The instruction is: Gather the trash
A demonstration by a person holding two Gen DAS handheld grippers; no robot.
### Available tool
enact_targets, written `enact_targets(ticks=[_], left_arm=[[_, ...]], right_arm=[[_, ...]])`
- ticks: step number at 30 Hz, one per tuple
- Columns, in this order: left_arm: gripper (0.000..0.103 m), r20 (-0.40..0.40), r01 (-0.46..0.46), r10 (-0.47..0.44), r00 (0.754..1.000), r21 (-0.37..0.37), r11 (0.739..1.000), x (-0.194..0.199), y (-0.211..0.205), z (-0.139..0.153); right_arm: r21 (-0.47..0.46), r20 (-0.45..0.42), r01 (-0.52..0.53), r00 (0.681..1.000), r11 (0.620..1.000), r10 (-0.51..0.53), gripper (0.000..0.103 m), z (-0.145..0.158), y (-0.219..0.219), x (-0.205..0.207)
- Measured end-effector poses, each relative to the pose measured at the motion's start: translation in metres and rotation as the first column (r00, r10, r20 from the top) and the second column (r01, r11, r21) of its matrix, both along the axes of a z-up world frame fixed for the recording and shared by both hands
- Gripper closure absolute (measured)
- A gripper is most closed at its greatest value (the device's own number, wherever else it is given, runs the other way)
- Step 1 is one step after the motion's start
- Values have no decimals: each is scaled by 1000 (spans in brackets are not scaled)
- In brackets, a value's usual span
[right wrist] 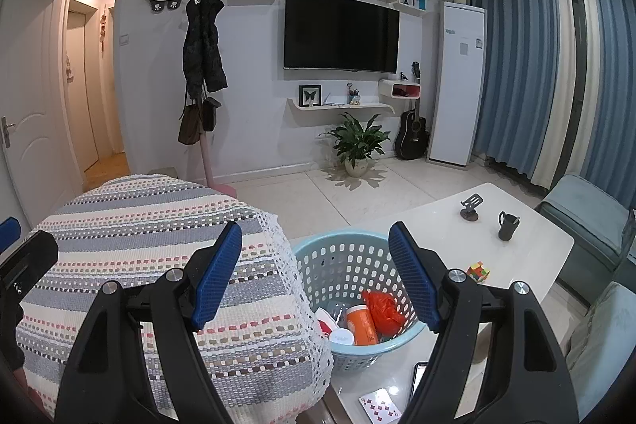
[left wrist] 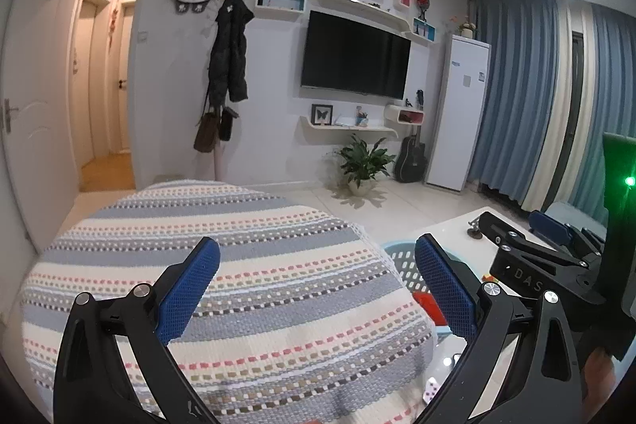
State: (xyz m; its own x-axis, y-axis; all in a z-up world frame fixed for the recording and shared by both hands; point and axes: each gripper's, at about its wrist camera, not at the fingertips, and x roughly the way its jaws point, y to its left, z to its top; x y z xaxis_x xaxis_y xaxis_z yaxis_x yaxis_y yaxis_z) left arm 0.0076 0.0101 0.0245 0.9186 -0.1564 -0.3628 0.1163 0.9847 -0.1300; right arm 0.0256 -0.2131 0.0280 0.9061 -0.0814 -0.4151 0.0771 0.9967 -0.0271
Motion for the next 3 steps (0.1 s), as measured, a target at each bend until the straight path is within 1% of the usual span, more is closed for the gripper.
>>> enact_targets(ticks=[3], left_arm=[[8,-3,-3,3,1000,-10,1000,1,4,0]], right_arm=[[1,2,4,1000,1000,-4,31,0,-1,0]])
